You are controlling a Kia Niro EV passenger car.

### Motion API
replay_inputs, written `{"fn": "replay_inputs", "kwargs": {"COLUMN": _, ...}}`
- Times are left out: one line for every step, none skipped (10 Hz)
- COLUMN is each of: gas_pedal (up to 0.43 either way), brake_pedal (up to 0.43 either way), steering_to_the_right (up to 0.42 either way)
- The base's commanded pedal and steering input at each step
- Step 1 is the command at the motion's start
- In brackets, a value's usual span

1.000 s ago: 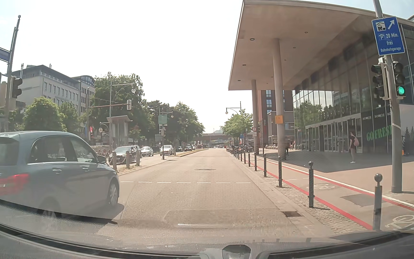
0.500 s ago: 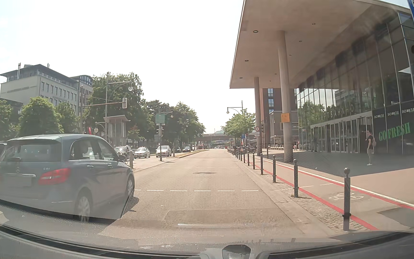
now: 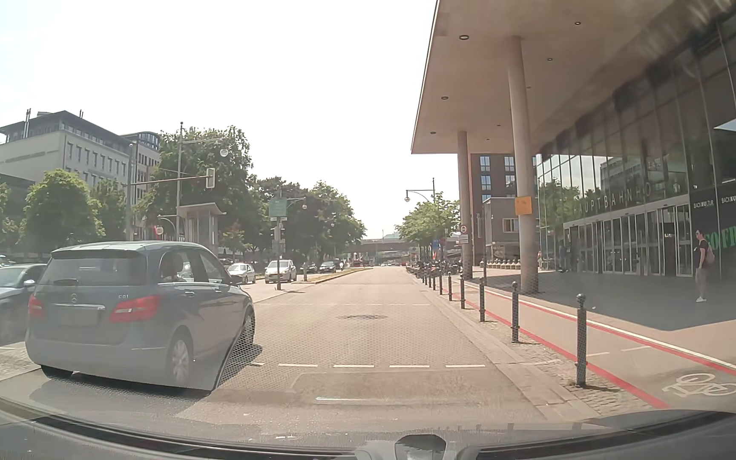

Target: Follow the waypoints while adhering to traffic rules and regulations

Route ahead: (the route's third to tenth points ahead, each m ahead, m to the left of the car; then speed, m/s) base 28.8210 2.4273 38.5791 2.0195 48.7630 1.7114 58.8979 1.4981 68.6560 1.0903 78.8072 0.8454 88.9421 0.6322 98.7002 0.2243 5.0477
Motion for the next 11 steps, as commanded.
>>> {"fn": "replay_inputs", "kwargs": {"gas_pedal": 0.331, "brake_pedal": 0.000, "steering_to_the_right": -0.001}}
{"fn": "replay_inputs", "kwargs": {"gas_pedal": 0.319, "brake_pedal": 0.000, "steering_to_the_right": 0.001}}
{"fn": "replay_inputs", "kwargs": {"gas_pedal": 0.287, "brake_pedal": 0.000, "steering_to_the_right": 0.001}}
{"fn": "replay_inputs", "kwargs": {"gas_pedal": 0.280, "brake_pedal": 0.000, "steering_to_the_right": 0.001}}
{"fn": "replay_inputs", "kwargs": {"gas_pedal": 0.268, "brake_pedal": 0.000, "steering_to_the_right": 0.001}}
{"fn": "replay_inputs", "kwargs": {"gas_pedal": 0.268, "brake_pedal": 0.000, "steering_to_the_right": 0.001}}
{"fn": "replay_inputs", "kwargs": {"gas_pedal": 0.268, "brake_pedal": 0.000, "steering_to_the_right": 0.001}}
{"fn": "replay_inputs", "kwargs": {"gas_pedal": 0.268, "brake_pedal": 0.000, "steering_to_the_right": 0.001}}
{"fn": "replay_inputs", "kwargs": {"gas_pedal": 0.260, "brake_pedal": 0.000, "steering_to_the_right": 0.001}}
{"fn": "replay_inputs", "kwargs": {"gas_pedal": 0.260, "brake_pedal": 0.000, "steering_to_the_right": 0.001}}
{"fn": "replay_inputs", "kwargs": {"gas_pedal": 0.260, "brake_pedal": 0.000, "steering_to_the_right": 0.001}}
